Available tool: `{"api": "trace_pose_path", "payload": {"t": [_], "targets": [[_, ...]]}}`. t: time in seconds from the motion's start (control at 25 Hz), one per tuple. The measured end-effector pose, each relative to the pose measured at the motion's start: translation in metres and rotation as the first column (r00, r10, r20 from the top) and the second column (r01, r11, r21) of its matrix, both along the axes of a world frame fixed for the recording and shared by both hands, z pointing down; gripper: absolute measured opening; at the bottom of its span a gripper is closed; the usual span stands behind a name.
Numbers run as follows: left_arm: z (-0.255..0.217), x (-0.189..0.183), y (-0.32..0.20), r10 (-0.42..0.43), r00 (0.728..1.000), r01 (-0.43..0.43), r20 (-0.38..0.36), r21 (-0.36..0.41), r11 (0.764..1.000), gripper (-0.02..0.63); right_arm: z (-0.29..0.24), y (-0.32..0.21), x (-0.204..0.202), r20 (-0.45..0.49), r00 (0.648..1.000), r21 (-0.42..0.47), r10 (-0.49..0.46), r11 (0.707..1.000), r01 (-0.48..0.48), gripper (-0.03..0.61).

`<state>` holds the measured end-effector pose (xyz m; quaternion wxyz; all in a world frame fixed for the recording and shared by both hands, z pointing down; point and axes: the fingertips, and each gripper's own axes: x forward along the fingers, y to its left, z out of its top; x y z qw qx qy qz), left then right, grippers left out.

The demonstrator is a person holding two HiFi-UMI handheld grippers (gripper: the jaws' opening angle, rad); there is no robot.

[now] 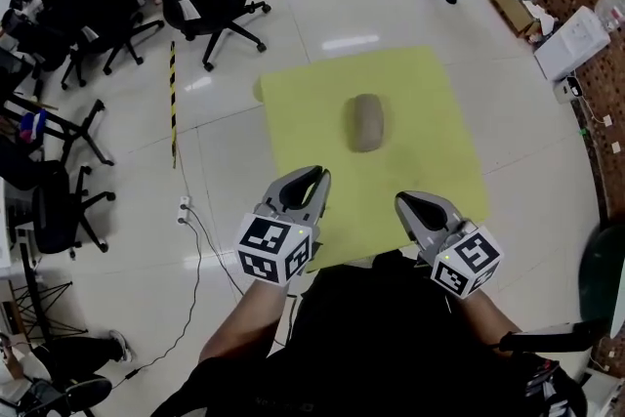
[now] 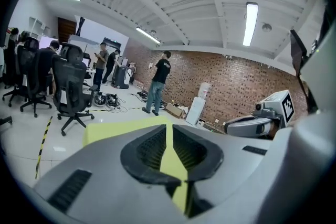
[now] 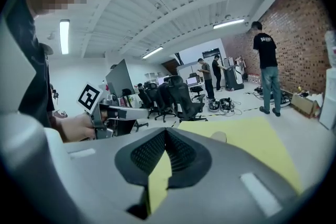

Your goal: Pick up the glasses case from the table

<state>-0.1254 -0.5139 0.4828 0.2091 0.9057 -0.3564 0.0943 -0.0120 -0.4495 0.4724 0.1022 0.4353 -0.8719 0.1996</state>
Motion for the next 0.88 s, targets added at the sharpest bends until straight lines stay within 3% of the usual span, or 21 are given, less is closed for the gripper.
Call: {"api": "trace_pose_path", "payload": {"t": [0.2, 0.44, 0.72, 0.88], "targets": [[0.019, 0.02, -0.007, 0.006, 1.0, -0.005, 0.007, -0.04, 0.999, 0.068, 0.013, -0.004, 0.007, 0.003, 0.999, -0.033, -0.036, 0.999, 0.036, 0.002], [0.036, 0.045, -0.027, -0.051, 0.998, 0.054, 0.033, -0.089, 0.995, 0.123, 0.019, -0.029, 0.037, 0.032, 0.998, -0.054, -0.059, 0.997, 0.061, 0.002], [0.062, 0.078, -0.078, -0.1, 0.981, 0.122, 0.166, -0.131, 0.984, 0.232, 0.038, -0.059, 0.082, 0.083, 0.995, -0.117, -0.06, 0.991, 0.069, 0.002], [0.1, 0.098, -0.102, -0.118, 0.965, 0.163, 0.232, -0.185, 0.969, 0.271, 0.059, -0.072, 0.105, 0.121, 0.991, -0.151, -0.051, 0.986, 0.069, 0.002]]}}
